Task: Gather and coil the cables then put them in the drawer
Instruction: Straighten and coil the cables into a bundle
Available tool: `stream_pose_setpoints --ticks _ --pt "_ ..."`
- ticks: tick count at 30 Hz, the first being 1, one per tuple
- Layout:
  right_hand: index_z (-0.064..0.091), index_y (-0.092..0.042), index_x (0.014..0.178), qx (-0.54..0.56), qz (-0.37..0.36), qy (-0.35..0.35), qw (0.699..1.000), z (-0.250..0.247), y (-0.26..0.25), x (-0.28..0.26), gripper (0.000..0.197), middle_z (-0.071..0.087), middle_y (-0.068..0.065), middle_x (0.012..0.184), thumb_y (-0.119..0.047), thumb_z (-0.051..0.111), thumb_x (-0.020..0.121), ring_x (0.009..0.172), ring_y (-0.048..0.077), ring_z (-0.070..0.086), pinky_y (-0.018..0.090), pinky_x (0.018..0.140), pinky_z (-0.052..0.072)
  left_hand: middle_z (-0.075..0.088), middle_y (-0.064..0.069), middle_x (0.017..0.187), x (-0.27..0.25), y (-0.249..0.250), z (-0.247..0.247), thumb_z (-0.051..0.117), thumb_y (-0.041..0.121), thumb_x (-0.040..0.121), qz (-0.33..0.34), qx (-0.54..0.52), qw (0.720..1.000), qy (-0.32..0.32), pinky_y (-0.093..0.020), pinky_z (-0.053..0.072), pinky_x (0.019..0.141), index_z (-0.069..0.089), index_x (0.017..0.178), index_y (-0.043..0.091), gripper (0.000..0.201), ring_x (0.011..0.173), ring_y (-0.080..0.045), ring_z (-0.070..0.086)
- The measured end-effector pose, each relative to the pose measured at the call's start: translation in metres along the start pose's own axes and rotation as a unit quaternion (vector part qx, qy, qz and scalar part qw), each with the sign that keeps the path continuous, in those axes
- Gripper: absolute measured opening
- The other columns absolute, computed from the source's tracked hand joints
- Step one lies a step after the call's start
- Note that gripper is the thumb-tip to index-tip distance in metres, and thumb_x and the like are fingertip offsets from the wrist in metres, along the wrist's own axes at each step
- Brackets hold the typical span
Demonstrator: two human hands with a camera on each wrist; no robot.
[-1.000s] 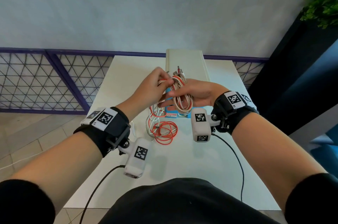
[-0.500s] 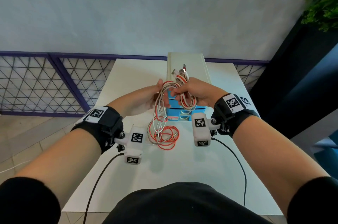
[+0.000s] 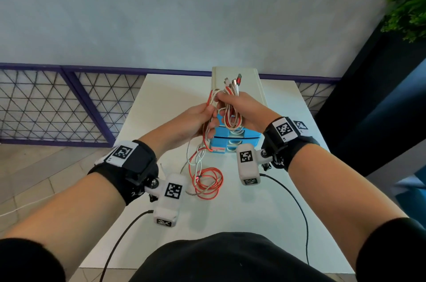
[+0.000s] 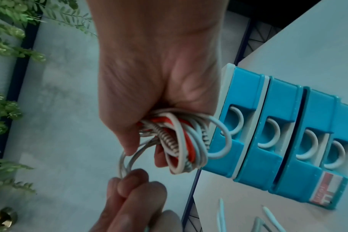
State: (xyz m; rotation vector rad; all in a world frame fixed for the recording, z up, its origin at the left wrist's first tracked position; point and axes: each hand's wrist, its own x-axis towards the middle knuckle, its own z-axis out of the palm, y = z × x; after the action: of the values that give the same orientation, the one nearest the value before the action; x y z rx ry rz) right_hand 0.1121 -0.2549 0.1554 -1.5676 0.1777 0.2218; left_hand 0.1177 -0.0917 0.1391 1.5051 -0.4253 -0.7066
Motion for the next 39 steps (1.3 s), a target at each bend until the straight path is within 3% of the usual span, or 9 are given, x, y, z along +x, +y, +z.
stream_pose_setpoints --ticks 6,10,15,20,25,28,31,36,39 --pt "0.057 -0.003 0.082 0.202 0.035 -0.101 0.974 0.003 -0.003 -0.008 0.029 0.061 0.012 0.061 -0.023 0.043 0.098 0.048 0.028 0.063 0.031 0.053 0.056 0.041 0.002 0.062 0.003 0.005 0.014 0.027 0.031 0.103 0.034 0.066 0.996 0.058 -0.027 0.036 0.055 0.043 0.084 0.016 0.029 0.046 -0.010 0.042" --pt "0.055 0.001 0.091 0.171 0.034 -0.082 0.981 -0.001 0.001 -0.008 0.013 0.062 0.013 0.065 -0.006 0.044 0.095 0.056 0.027 0.067 0.031 0.058 0.059 0.041 0.001 0.060 0.004 0.006 0.013 0.027 0.030 0.103 0.019 0.052 0.997 0.055 -0.027 0.036 0.053 0.044 0.081 0.016 0.031 0.044 -0.013 0.040" --pt "0.063 -0.001 0.094 0.121 0.026 -0.059 0.991 -0.013 0.009 -0.008 0.013 0.069 0.008 0.081 0.000 0.050 0.096 0.069 0.012 0.069 0.028 0.066 0.059 0.036 0.001 0.051 0.006 0.005 0.000 0.028 0.028 0.097 -0.044 -0.021 0.996 0.076 -0.031 0.028 0.054 0.044 0.072 0.015 0.033 0.041 -0.015 0.034" --pt "0.064 -0.003 0.102 0.084 0.034 -0.086 0.992 -0.014 0.013 -0.007 0.015 0.072 0.009 0.089 0.000 0.051 0.096 0.074 0.012 0.071 0.028 0.071 0.059 0.041 0.002 0.050 0.005 0.004 -0.009 0.031 0.055 0.095 -0.082 -0.012 0.993 0.083 -0.027 0.040 0.056 0.045 0.068 0.016 0.050 0.042 -0.015 0.037" --pt "0.064 -0.005 0.096 0.068 0.035 -0.066 0.995 -0.016 0.014 -0.007 0.015 0.070 0.006 0.080 -0.001 0.049 0.097 0.064 0.010 0.067 0.024 0.063 0.057 0.036 0.007 0.055 0.003 -0.002 -0.013 0.029 0.041 0.101 -0.068 -0.022 0.996 0.052 -0.027 0.037 0.059 0.046 0.077 0.019 0.037 0.045 -0.011 0.031" --pt "0.063 -0.005 0.092 0.061 0.028 -0.034 0.997 -0.015 0.015 -0.005 0.017 0.065 0.004 0.077 -0.001 0.047 0.097 0.060 0.010 0.062 0.024 0.057 0.055 0.048 0.004 0.063 -0.001 -0.007 -0.015 0.029 0.030 0.102 -0.087 -0.075 0.993 -0.016 -0.025 0.043 0.061 0.051 0.086 0.015 0.031 0.052 -0.011 0.044" --pt "0.061 -0.005 0.088 0.038 0.018 -0.004 0.999 -0.011 0.019 -0.002 0.017 0.063 0.005 0.076 0.000 0.048 0.097 0.060 0.010 0.060 0.027 0.058 0.052 0.062 -0.001 0.075 -0.004 -0.009 -0.012 0.027 0.025 0.103 -0.104 -0.035 0.993 -0.035 -0.029 0.048 0.077 0.053 0.090 0.013 0.032 0.073 -0.018 0.061" --pt "0.061 -0.008 0.088 -0.003 0.009 -0.007 1.000 -0.004 0.015 -0.001 0.018 0.060 0.005 0.075 -0.023 0.056 0.096 0.064 0.014 0.056 0.029 0.063 0.045 0.044 0.004 0.060 -0.003 -0.004 0.003 0.025 0.027 0.103 -0.048 0.015 0.998 0.039 -0.022 0.044 0.056 0.044 0.081 0.017 0.031 0.052 -0.013 0.043" --pt "0.057 -0.008 0.089 0.040 0.023 -0.051 0.998 0.002 0.009 -0.003 0.039 0.058 0.007 0.069 -0.047 0.059 0.090 0.060 0.019 0.059 0.030 0.063 0.050 0.043 0.003 0.062 -0.002 -0.001 0.017 0.025 0.030 0.103 -0.009 0.105 0.992 0.074 -0.021 0.040 0.050 0.043 0.083 0.016 0.030 0.047 -0.011 0.044"
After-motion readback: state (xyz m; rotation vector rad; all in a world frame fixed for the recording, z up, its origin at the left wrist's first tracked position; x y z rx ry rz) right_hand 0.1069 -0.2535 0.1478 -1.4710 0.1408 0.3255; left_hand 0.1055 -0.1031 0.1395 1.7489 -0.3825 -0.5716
